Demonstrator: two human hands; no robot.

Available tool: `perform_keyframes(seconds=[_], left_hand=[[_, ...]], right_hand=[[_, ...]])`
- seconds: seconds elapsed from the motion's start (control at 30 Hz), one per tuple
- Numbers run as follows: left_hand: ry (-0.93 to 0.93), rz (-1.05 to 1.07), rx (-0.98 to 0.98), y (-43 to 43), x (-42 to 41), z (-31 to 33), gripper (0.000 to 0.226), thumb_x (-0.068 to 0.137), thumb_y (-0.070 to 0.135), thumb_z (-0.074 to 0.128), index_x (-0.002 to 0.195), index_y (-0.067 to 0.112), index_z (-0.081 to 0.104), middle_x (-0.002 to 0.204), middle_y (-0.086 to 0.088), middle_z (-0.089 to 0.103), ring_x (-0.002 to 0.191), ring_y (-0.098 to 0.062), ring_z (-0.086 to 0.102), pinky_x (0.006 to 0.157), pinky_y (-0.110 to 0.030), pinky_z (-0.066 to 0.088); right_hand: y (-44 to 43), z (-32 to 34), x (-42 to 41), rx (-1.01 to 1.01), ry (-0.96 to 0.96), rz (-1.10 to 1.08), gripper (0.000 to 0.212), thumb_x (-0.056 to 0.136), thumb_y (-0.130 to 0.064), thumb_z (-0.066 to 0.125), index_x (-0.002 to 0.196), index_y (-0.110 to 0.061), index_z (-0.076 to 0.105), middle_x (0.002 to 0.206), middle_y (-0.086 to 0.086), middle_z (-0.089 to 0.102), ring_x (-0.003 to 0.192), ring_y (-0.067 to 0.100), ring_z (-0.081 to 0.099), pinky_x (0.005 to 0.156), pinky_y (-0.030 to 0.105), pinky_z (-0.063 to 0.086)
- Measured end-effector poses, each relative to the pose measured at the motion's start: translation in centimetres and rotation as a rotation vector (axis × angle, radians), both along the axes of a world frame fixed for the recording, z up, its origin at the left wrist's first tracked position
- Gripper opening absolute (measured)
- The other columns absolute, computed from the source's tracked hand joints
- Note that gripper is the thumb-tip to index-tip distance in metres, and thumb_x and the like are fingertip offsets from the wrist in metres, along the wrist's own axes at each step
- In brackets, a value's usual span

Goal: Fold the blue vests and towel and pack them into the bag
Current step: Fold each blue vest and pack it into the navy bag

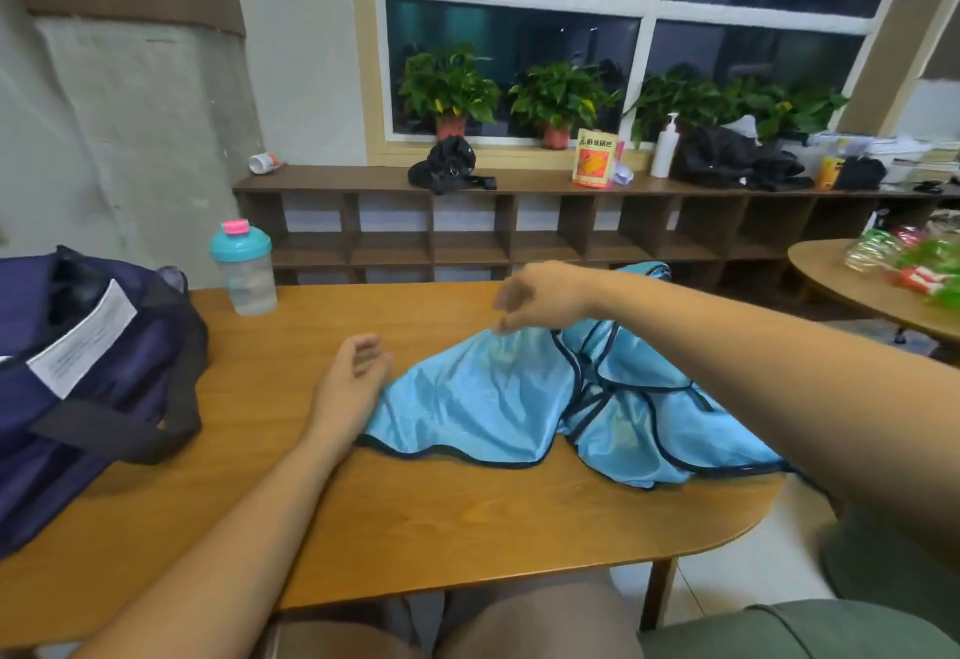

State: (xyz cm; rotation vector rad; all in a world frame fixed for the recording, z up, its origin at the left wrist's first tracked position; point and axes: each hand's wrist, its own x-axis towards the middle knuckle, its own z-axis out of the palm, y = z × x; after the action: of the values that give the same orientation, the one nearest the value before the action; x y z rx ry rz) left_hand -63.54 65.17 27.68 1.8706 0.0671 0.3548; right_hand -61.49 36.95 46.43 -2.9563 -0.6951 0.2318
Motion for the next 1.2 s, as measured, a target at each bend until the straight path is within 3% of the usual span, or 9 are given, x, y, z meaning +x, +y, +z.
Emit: perform_keyframes(seconds=[0.2,0.33,0.47,0.6,0.73,0.8,0.9,1.07,1.2], left_hand=[[-0.128,-0.324,0.63,-2.3,-1.3,-0.2,0.045,0.084,0.07,0.069,0.122,0.046,0.067,0.135,0.027,0.059,0.131,0.001,0.052,0.116,-0.038,0.039],[-0.084,-0.345,0.874,-2.5,-3.3,-0.2,0.053,0.091,0.07,0.063,0.138,0.048,0.057,0.144,0.028,0.052,0.138,0.002,0.044,0.107,-0.035,0.034],[-0.085,-0.317,0.989,-1.1,-5.2,0.3,0.044,0.09,0.064,0.065,0.129,0.044,0.058,0.13,0.024,0.052,0.129,-0.004,0.047,0.096,-0.034,0.036],[0.052,-0.363,0.937,0.9,-7.1,2.3,0.041,0.079,0.075,0.05,0.102,0.043,0.062,0.097,0.017,0.054,0.088,-0.002,0.057,0.082,-0.034,0.05],[0.198,-0.382,0.83,2.4,-7.6,4.5,0.016,0.097,0.037,0.061,0.092,0.024,0.069,0.076,0.007,0.074,0.062,-0.002,0.064,0.066,-0.027,0.05],[0.271,-0.377,0.75,3.0,-7.3,5.0,0.023,0.104,0.03,0.057,0.089,0.018,0.068,0.07,0.002,0.076,0.054,-0.012,0.068,0.057,-0.026,0.052],[0.218,-0.274,0.739,2.8,-5.9,5.3,0.031,0.104,0.041,0.061,0.084,0.018,0.067,0.066,0.002,0.074,0.055,-0.014,0.066,0.056,-0.027,0.049],[0.117,-0.115,0.708,0.4,-1.8,5.1,0.015,0.093,0.038,0.069,0.09,0.024,0.069,0.074,0.0,0.069,0.077,-0.022,0.067,0.069,-0.035,0.05],[0.024,-0.135,0.811,-2.5,1.1,5.2,0.021,0.099,0.03,0.062,0.119,0.029,0.065,0.099,0.005,0.063,0.092,-0.021,0.064,0.082,-0.038,0.054]], right_hand=[[0.6,-7.5,-1.6,-0.141,0.13,-0.006,0.076,0.097,-0.072,0.057,0.154,-0.023,0.051,0.153,0.003,0.056,0.137,0.026,0.054,0.113,0.042,0.045],[2.5,-11.8,-2.9,-0.141,0.096,-0.031,0.061,0.107,-0.063,0.039,0.153,-0.024,0.05,0.153,0.005,0.055,0.141,0.03,0.05,0.117,0.052,0.035],[4.8,-14.5,-3.8,-0.062,-0.085,-0.003,0.042,0.111,-0.049,0.035,0.134,-0.023,0.059,0.131,0.006,0.062,0.125,0.032,0.058,0.112,0.057,0.026],[7.2,-15.4,-5.8,0.061,-0.155,0.119,0.031,0.109,-0.04,0.039,0.121,-0.025,0.063,0.115,0.002,0.066,0.108,0.028,0.063,0.106,0.053,0.032],[8.6,-15.3,-8.3,0.134,-0.131,0.294,0.026,0.108,-0.035,0.046,0.123,-0.026,0.065,0.117,0.002,0.068,0.109,0.028,0.061,0.099,0.05,0.04],[8.7,-14.9,-9.3,0.208,-0.095,0.364,0.026,0.108,-0.034,0.05,0.125,-0.024,0.067,0.118,0.001,0.071,0.108,0.026,0.064,0.095,0.048,0.048],[8.4,-14.1,-9.8,0.322,-0.081,0.366,0.026,0.106,-0.032,0.054,0.125,-0.025,0.07,0.111,-0.003,0.076,0.098,0.019,0.068,0.084,0.041,0.055],[6.9,-13.2,-7.9,0.48,-0.245,0.195,0.017,0.101,-0.028,0.054,0.111,-0.028,0.069,0.101,-0.012,0.071,0.092,0.011,0.065,0.081,0.042,0.056],[5.0,-14.0,-4.8,0.503,-0.308,-0.108,0.016,0.1,-0.02,0.053,0.11,-0.022,0.066,0.106,-0.003,0.068,0.097,0.023,0.064,0.08,0.046,0.057]])
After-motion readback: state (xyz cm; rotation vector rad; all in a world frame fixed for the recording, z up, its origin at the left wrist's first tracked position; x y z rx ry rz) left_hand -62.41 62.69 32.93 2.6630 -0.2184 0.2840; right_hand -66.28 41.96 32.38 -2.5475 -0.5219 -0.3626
